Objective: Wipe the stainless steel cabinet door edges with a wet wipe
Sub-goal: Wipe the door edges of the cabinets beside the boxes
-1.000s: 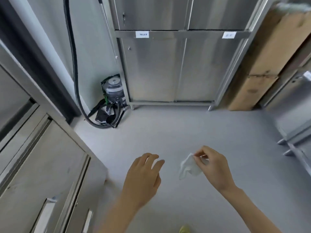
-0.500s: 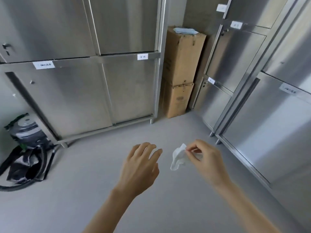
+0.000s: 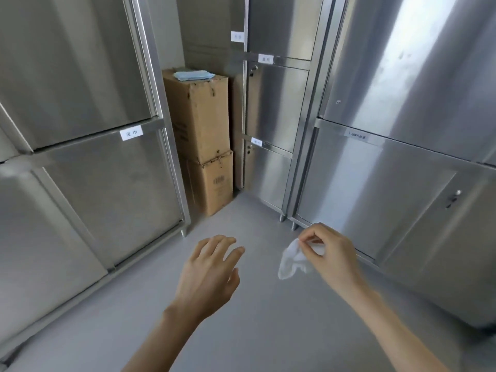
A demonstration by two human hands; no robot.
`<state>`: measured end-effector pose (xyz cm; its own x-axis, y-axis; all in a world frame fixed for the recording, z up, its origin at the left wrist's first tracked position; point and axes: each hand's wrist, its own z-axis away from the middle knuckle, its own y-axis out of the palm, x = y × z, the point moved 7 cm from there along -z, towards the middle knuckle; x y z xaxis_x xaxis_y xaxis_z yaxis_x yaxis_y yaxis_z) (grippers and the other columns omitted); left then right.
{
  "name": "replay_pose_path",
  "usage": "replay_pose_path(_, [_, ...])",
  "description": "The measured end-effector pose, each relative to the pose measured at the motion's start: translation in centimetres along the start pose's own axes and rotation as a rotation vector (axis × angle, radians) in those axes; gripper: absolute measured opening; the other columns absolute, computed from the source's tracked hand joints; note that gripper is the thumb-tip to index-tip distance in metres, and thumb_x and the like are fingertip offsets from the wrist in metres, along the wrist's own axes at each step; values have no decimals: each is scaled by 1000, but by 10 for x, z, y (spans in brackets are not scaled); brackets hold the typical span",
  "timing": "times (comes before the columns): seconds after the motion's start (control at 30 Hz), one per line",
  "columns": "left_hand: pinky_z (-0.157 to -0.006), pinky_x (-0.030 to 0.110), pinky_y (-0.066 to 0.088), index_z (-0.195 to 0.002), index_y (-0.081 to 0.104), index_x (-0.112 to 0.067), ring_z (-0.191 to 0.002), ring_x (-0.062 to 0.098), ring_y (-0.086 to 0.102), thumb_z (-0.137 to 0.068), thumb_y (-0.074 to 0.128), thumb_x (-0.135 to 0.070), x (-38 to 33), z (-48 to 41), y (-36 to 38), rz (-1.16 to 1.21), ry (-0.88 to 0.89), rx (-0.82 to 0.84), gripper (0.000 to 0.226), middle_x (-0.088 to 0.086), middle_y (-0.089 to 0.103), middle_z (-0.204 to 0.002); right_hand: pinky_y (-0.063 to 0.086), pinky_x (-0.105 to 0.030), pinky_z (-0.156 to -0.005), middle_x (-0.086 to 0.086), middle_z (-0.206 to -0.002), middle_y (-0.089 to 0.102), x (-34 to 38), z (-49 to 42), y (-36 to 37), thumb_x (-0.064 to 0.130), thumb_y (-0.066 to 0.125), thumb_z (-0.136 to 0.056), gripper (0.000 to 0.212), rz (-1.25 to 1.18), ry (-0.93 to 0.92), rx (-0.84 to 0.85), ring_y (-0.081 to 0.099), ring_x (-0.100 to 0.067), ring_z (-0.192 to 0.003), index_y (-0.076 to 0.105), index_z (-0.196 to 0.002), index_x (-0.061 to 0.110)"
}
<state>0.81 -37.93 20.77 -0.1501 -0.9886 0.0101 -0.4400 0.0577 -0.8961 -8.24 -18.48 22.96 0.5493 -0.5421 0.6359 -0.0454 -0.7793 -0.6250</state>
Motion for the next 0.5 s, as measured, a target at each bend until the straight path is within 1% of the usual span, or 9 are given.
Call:
replay_pose_path(0.1, [-83,38,55,-102,74,-17,-100,26,68,-61,85,-21,36,-31,-10,0,56,-17,42,4,70,-108,52,-41,-67,9,-77,63,23,-28,6,4,66,-81,13,68,-24,-58,62,-15,-73,61,-73,13])
replay_pose_path(0.2, [-84,40,55,-102,74,-17,-103,27,67,-63,84,-22,61,-62,-20,-6,118,-47,41,5,70,-108,52,-41,-64,6,-78,64,40,-52,7,4,66,-79,12,127,-20,-120,62,-17,-72,61,-73,13])
replay_pose_path(0.33, [-89,42,53,-107,73,-14,-109,29,65,-67,82,-20,82,-97,-27,25,166,-76,41,8,69,-111,51,-39,-64,11,-75,64,53,-89,6,6,67,-79,11,175,-7,-127,63,-15,-71,62,-74,15])
replay_pose_path(0.5, [-89,38,51,-104,73,-14,-109,29,64,-63,81,-17,105,-132,-24,57,250,-133,42,6,69,-108,49,-34,-63,13,-73,63,52,-140,11,12,66,-81,13,249,37,-133,61,-13,-70,60,-74,22])
